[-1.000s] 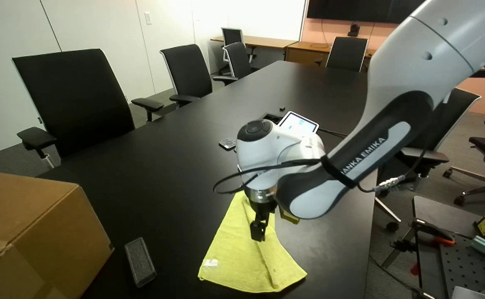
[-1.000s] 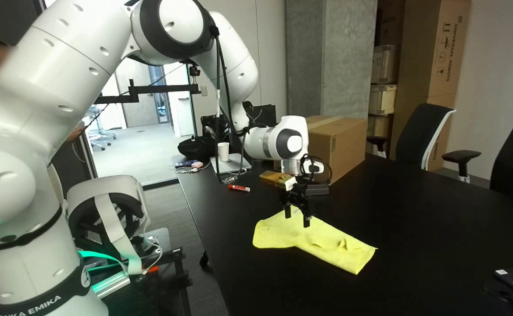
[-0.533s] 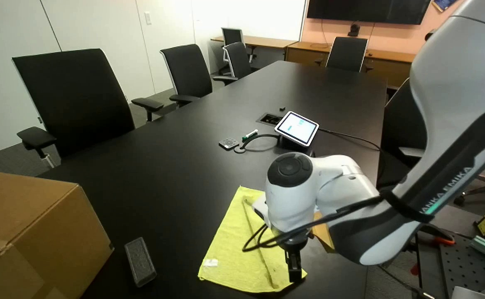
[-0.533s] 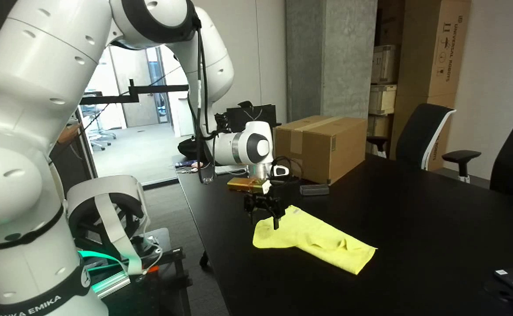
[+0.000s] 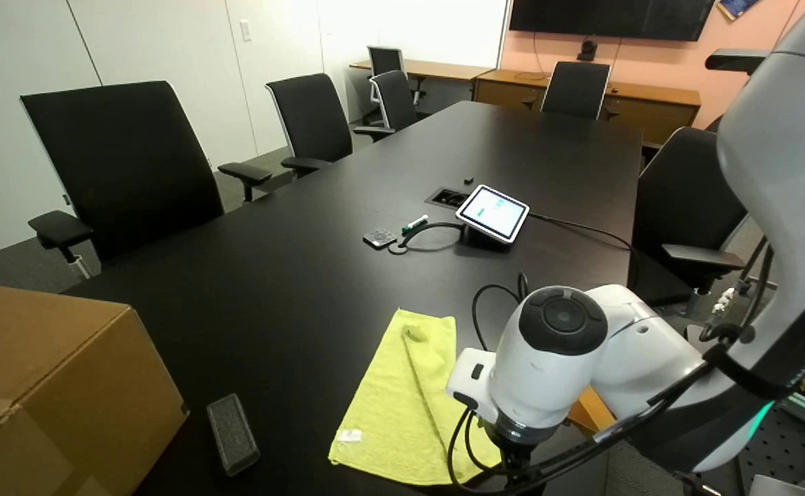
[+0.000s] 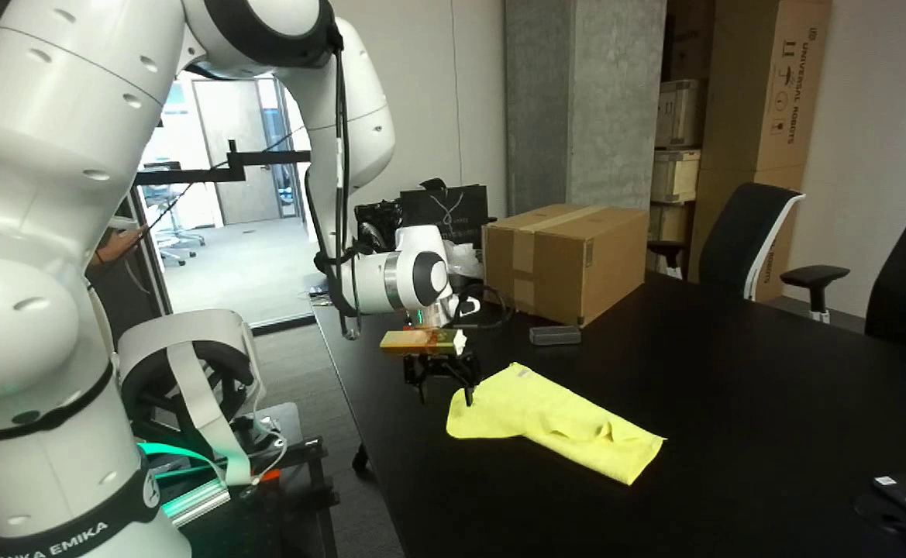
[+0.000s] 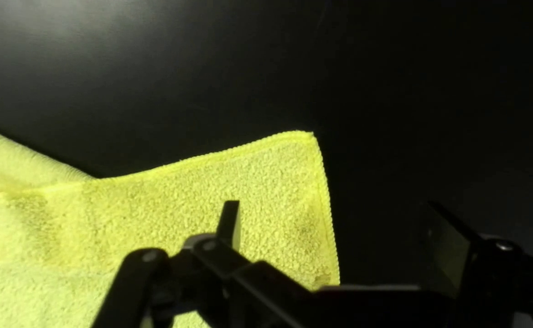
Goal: Fold the towel on the table
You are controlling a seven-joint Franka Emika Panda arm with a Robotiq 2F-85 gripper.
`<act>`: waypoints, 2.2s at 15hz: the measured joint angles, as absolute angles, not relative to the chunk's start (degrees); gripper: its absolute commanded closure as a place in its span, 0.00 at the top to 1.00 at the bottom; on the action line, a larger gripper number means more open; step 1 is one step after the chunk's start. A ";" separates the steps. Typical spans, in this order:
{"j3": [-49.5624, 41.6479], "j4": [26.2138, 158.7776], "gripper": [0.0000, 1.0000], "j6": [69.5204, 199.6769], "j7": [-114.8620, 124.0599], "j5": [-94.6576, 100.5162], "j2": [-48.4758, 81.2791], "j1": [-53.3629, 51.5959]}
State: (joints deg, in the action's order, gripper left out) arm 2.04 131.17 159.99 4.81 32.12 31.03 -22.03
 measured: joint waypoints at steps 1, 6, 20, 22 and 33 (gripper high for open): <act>1.14 131.71 1.00 161.37 4.90 33.31 31.10 -22.71; -2.46 132.76 1.00 165.22 5.38 37.60 32.05 -25.10; 0.40 132.47 1.00 168.46 0.26 37.75 36.61 -21.60; 0.21 132.21 1.00 168.46 -0.17 37.75 36.71 -21.58; -0.06 127.37 1.00 167.92 -4.49 36.36 39.57 -19.72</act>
State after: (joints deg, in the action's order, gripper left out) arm -0.06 127.37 167.92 -4.49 36.36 39.57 -19.72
